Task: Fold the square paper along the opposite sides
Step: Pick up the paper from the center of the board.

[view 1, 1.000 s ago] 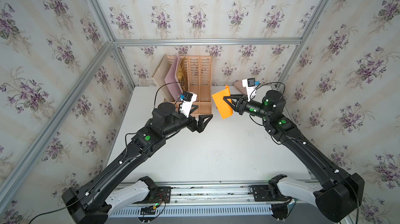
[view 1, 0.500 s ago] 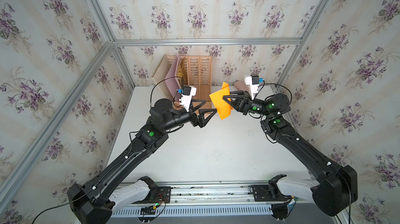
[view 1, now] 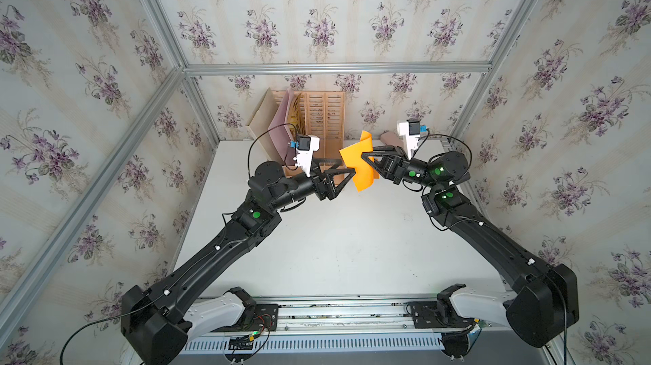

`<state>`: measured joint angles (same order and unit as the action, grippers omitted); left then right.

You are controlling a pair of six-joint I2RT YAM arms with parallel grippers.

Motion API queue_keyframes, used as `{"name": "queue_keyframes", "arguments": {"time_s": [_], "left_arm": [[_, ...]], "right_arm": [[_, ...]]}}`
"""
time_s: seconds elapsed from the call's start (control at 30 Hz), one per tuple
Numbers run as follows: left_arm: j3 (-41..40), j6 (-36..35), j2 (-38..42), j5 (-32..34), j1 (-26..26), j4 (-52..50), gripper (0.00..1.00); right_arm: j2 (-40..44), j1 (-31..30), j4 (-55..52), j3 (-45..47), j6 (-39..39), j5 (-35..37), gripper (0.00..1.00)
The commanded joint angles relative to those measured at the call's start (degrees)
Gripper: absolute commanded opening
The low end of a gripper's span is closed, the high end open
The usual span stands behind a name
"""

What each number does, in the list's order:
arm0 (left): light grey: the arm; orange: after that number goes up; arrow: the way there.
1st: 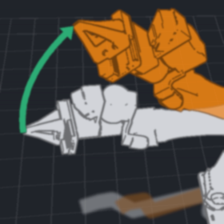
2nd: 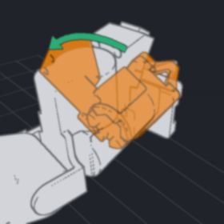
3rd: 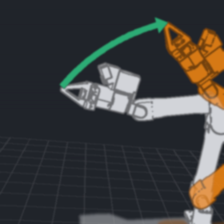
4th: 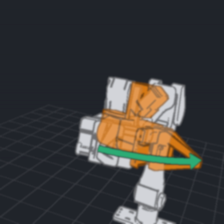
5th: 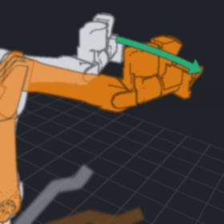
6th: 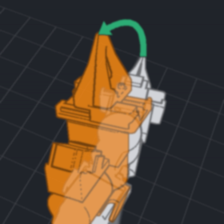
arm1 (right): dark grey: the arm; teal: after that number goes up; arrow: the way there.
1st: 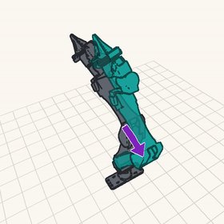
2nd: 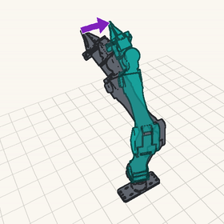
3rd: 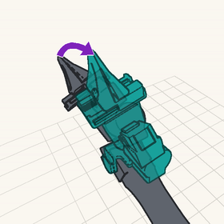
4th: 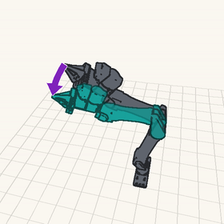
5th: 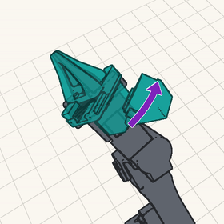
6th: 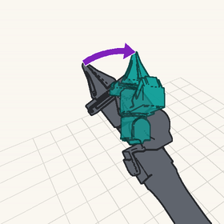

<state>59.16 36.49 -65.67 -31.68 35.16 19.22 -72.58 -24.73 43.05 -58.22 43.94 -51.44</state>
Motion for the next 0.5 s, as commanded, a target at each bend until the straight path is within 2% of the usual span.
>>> {"name": "queue_keyframes", "arguments": {"time_s": [0.0, 0.07, 0.27, 0.47], "left_arm": [[0.46, 0.91, -0.5, 0.1, -0.04, 5.18, 0.72], [0.43, 1.51, -0.84, -0.01, 0.0, 6.56, 0.65], [0.61, 2.01, -1.39, -0.07, 0.0, 7.93, 0.56], [0.71, 2.03, -1.58, 0.33, 0.0, 8.59, 0.42]], "right_arm": [[-0.54, -0.37, -0.98, -1.11, 0.22, 1.02, 0.33], [-0.89, -0.57, -1.39, -1.37, 0.27, 1.24, 0.33], [-1.82, -1.2, -2.5, -2.23, 0.11, 1.7, 0.33], [-2.39, -1.73, -2.83, -2.69, 0.23, 1.78, 0.33]]}}
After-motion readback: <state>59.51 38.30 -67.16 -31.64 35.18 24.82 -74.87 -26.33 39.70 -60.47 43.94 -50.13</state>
